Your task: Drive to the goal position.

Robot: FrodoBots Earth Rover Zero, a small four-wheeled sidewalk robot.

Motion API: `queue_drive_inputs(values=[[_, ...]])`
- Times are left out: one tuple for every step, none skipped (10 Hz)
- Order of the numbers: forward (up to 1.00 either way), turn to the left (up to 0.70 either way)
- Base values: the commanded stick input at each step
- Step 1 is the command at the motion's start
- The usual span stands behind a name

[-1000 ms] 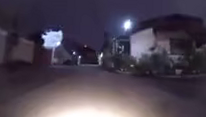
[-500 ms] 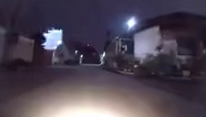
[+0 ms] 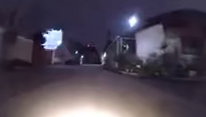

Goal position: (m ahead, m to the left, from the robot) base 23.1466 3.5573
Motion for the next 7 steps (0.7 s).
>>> queue_drive_inputs(values=[[0.7,0.0],[0.7,0.0],[0.7,-0.11],[0.7,-0.34],[0.7,-0.35],[0.7,-0.35],[0.7,-0.35]])
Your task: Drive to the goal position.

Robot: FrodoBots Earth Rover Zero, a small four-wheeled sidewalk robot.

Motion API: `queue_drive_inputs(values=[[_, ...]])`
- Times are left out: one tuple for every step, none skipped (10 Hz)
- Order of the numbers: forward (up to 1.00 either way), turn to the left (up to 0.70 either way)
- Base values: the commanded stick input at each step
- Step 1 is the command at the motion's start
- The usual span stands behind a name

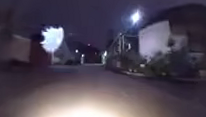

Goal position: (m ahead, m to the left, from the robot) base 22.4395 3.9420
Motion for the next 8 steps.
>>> queue_drive_inputs(values=[[0.7,-0.32],[0.7,-0.11],[0.7,0.0],[0.7,0.0],[0.7,0.0],[0.7,0.0],[0.7,0.0],[0.7,0.0]])
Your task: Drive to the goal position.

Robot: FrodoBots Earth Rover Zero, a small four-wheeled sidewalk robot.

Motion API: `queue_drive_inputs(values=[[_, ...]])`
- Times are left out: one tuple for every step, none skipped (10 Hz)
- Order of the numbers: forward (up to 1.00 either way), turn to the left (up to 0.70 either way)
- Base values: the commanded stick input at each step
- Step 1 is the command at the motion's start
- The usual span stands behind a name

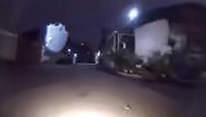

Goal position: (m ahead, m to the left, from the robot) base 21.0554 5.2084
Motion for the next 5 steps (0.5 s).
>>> queue_drive_inputs(values=[[0.7,0.0],[0.7,0.0],[0.7,0.0],[0.7,0.0],[0.7,0.0]])
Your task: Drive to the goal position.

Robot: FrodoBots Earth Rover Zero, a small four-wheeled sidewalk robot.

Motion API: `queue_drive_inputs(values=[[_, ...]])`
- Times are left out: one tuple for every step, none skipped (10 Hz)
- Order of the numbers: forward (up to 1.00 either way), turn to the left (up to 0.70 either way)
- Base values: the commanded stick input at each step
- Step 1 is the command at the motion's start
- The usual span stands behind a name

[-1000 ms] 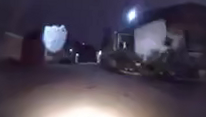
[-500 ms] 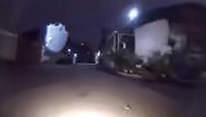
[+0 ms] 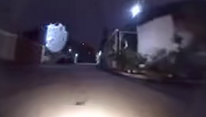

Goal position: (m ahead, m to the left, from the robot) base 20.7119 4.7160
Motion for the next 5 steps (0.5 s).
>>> queue_drive_inputs(values=[[0.7,0.0],[0.7,0.0],[0.7,0.0],[0.7,0.0],[0.7,0.0]])
